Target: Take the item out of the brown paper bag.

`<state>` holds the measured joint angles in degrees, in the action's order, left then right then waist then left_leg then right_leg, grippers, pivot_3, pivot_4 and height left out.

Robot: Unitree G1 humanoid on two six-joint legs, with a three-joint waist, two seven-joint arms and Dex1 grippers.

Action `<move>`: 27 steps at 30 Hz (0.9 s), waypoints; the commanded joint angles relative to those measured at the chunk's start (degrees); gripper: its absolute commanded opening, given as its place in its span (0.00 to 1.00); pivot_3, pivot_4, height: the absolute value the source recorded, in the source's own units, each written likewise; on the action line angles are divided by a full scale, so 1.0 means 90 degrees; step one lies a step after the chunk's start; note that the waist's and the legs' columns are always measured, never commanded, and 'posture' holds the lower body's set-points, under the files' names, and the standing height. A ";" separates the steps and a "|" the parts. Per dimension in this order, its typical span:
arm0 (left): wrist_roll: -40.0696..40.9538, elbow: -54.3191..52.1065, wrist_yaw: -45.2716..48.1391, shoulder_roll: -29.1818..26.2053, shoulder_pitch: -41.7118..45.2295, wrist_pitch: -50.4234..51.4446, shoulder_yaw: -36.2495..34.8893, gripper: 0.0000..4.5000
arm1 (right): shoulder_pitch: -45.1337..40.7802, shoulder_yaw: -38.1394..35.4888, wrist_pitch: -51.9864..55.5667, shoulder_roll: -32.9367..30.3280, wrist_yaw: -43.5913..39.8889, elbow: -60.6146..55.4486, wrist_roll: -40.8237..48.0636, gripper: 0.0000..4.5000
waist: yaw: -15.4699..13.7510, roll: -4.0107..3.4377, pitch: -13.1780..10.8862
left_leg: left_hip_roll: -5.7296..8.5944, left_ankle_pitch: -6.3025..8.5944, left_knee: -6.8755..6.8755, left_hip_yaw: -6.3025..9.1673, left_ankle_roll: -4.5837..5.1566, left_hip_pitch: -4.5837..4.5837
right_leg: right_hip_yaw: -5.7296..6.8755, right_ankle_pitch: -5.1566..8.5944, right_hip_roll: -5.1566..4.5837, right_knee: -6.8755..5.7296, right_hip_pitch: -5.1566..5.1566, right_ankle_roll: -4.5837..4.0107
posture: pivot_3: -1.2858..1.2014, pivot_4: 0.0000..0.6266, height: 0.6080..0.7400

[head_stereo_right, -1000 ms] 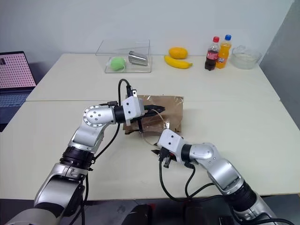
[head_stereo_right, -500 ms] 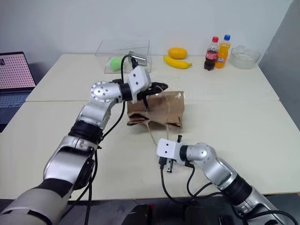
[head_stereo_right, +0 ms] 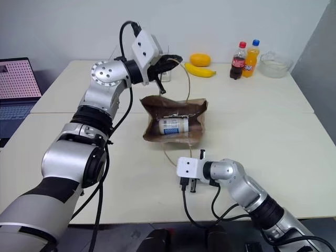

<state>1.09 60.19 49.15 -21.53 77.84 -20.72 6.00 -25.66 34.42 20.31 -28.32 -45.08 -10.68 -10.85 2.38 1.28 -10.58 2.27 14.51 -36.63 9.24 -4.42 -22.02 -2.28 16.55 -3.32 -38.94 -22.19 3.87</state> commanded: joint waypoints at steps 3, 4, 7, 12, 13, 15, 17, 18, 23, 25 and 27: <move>0.0101 0.0030 0.0164 0.0060 0.0210 -0.0129 -0.0227 0.00 | 0.0220 0.0038 0.0160 -0.0049 -0.0038 0.0256 -0.0262 0.01 | 0.0004 0.0000 0.0000 | 0.0000 0.0000 -0.0001 0.0001 0.0000 -0.0002 | 0.0001 0.0000 0.0000 -0.0002 -0.0002 0.0000 | 0.52 0.24 1.00; 0.0145 0.0003 0.0256 0.0074 0.0202 -0.0119 -0.0251 0.00 | 0.0213 -0.0059 0.0123 0.0011 0.0057 0.0255 -0.0238 0.01 | 0.0009 0.0000 0.0000 | 0.0000 0.0000 -0.0003 0.0000 0.0000 -0.0002 | 0.0000 -0.0001 0.0000 -0.0002 -0.0002 -0.0001 | 0.52 0.24 1.00; 0.0391 -0.0244 0.0736 0.0120 0.0085 -0.0078 -0.0364 0.00 | 0.0187 -0.0530 0.0196 0.0313 0.0460 0.0164 -0.0115 0.05 | 0.0025 0.0000 0.0000 | -0.0002 0.0000 -0.0003 0.0001 0.0000 -0.0002 | 0.0001 -0.0001 0.0001 -0.0004 -0.0003 -0.0001 | 0.52 0.24 1.00; 0.0898 -0.0989 0.1453 0.0195 -0.0238 0.0091 -0.0559 0.00 | 0.0332 -0.0989 0.0492 0.0577 0.0550 -0.0319 0.0164 0.37 | 0.0035 0.0000 -0.0001 | 0.0000 0.0000 -0.0010 0.0001 -0.0001 -0.0007 | -0.0002 -0.0003 0.0001 -0.0008 -0.0005 0.0000 | 0.52 0.24 1.00; 0.0951 -0.1133 0.1516 0.0194 -0.0305 0.0173 -0.0568 0.00 | 0.0374 -0.1076 0.0521 0.0630 0.0600 -0.0425 0.0218 0.45 | 0.0040 0.0000 -0.0001 | 0.0000 0.0000 -0.0010 0.0002 -0.0001 -0.0009 | -0.0002 -0.0003 0.0001 -0.0008 -0.0007 -0.0001 | 0.52 0.24 1.00; 0.1062 -0.1496 0.1652 0.0189 -0.0490 0.0413 -0.0579 0.00 | 0.0472 -0.1270 0.0576 0.0710 0.0672 -0.0746 0.0353 0.61 | 0.0052 0.0000 -0.0001 | -0.0001 -0.0001 -0.0009 0.0003 -0.0001 -0.0011 | -0.0002 -0.0003 0.0001 -0.0008 -0.0012 -0.0001 | 0.52 0.24 1.00; 0.1122 -0.1820 0.1726 0.0181 -0.0667 0.0610 -0.0566 0.00 | 0.0563 -0.1401 0.0598 0.0718 0.0686 -0.1039 0.0427 0.77 | 0.0075 -0.0001 -0.0001 | -0.0002 -0.0001 -0.0007 0.0005 -0.0001 -0.0012 | -0.0002 -0.0003 0.0002 -0.0007 -0.0013 -0.0001 | 0.52 0.24 1.00; 0.1136 -0.1977 0.1755 0.0177 -0.0757 0.0687 -0.0550 0.00 | 0.0617 -0.1459 0.0588 0.0700 0.0644 -0.1211 0.0519 0.85 | 0.0087 -0.0001 -0.0001 | -0.0001 0.0000 -0.0007 0.0005 -0.0001 -0.0014 | -0.0002 -0.0003 0.0002 -0.0007 -0.0014 -0.0001 | 0.52 0.24 1.00; 0.1189 -0.2655 0.1798 0.0180 -0.1156 0.1060 -0.0481 0.00 | 0.0795 -0.1736 0.0546 0.0333 0.0243 -0.2072 0.0963 0.85 | 0.0091 -0.0001 -0.0001 | 0.0000 0.0000 -0.0009 0.0004 0.0000 -0.0014 | -0.0003 -0.0003 0.0001 -0.0006 -0.0012 -0.0001 | 0.52 0.24 1.00; 0.1189 -0.2816 0.1785 0.0196 -0.1240 0.1156 -0.0477 0.00 | 0.0854 -0.1813 0.0593 0.0016 -0.0063 -0.2365 0.1186 0.85 | 0.0091 -0.0001 -0.0001 | 0.0000 0.0000 -0.0010 0.0004 0.0001 -0.0014 | -0.0003 -0.0003 0.0001 -0.0006 -0.0011 -0.0001 | 0.52 0.24 1.00; 0.1178 -0.2921 0.1771 0.0209 -0.1301 0.1218 -0.0472 0.00 | 0.0942 -0.1861 0.0763 -0.0371 -0.0453 -0.2682 0.1472 0.85 | 0.0084 0.0000 -0.0001 | 0.0000 0.0001 -0.0011 0.0005 0.0001 -0.0014 | -0.0001 -0.0002 0.0001 -0.0006 -0.0009 0.0000 | 0.52 0.24 1.00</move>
<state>10.63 36.94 65.49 -19.65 65.71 -10.04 1.95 -17.75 18.97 26.21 -30.14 -46.19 -30.72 -0.31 3.13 1.28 -10.59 2.27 14.52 -36.73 9.28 -4.41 -22.15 -2.29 16.52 -3.31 -38.98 -22.27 3.86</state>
